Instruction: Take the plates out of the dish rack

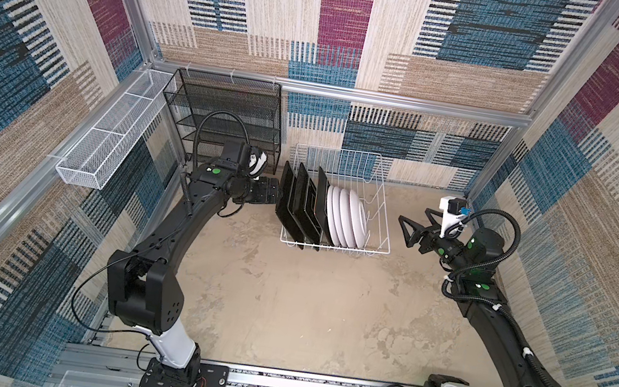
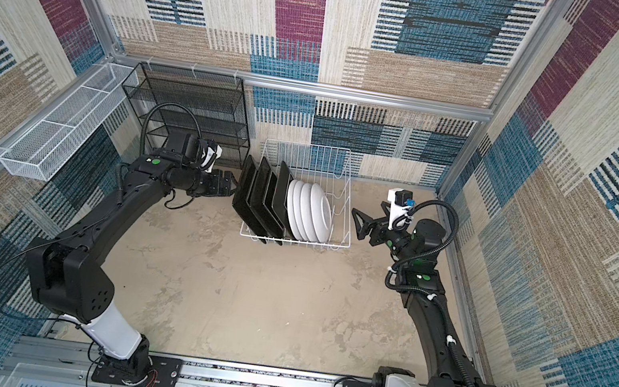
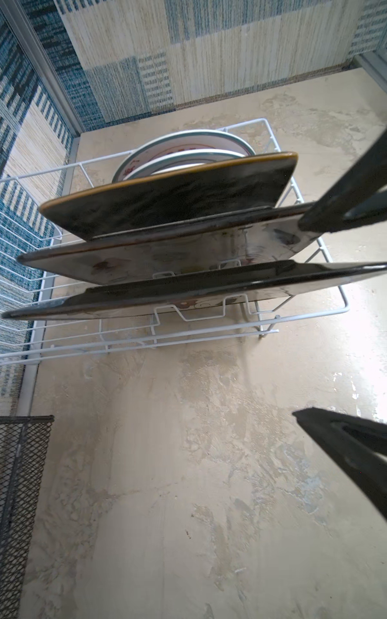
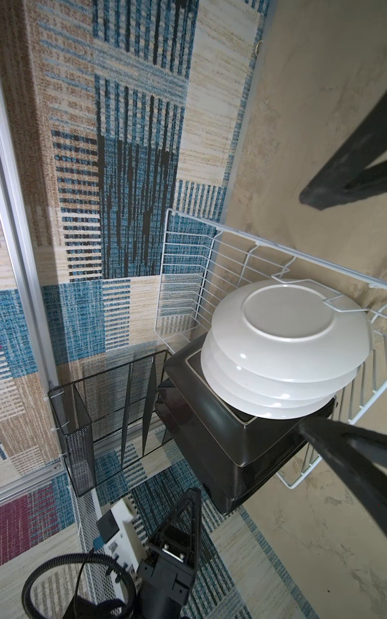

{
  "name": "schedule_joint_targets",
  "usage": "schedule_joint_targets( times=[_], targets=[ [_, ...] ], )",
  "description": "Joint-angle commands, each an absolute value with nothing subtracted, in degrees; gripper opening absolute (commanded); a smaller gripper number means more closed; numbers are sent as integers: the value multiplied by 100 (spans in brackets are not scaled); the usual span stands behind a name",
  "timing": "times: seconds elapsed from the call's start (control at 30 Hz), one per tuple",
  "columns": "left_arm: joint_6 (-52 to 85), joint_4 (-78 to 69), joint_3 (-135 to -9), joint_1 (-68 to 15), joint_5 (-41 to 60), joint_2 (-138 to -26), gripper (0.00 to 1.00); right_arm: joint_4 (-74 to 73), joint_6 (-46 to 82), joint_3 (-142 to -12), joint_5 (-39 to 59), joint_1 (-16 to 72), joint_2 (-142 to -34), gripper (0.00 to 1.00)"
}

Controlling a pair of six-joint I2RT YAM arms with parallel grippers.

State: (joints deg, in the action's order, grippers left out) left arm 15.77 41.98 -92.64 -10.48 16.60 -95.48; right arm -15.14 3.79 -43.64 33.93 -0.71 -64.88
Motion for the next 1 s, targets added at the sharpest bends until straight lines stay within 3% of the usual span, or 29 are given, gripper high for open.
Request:
schedule_joint_targets(
  times=[0.0,0.97],
  targets=[
    [1758,4503,-9531,-1055,1702,-9727,83,-1547,433,-4379,3472,-60,-6470,100],
    [2065,4570,-10591,-1232,1661,-11184,59,-1472,571,-4455,3401,322,-6550,100]
  ],
)
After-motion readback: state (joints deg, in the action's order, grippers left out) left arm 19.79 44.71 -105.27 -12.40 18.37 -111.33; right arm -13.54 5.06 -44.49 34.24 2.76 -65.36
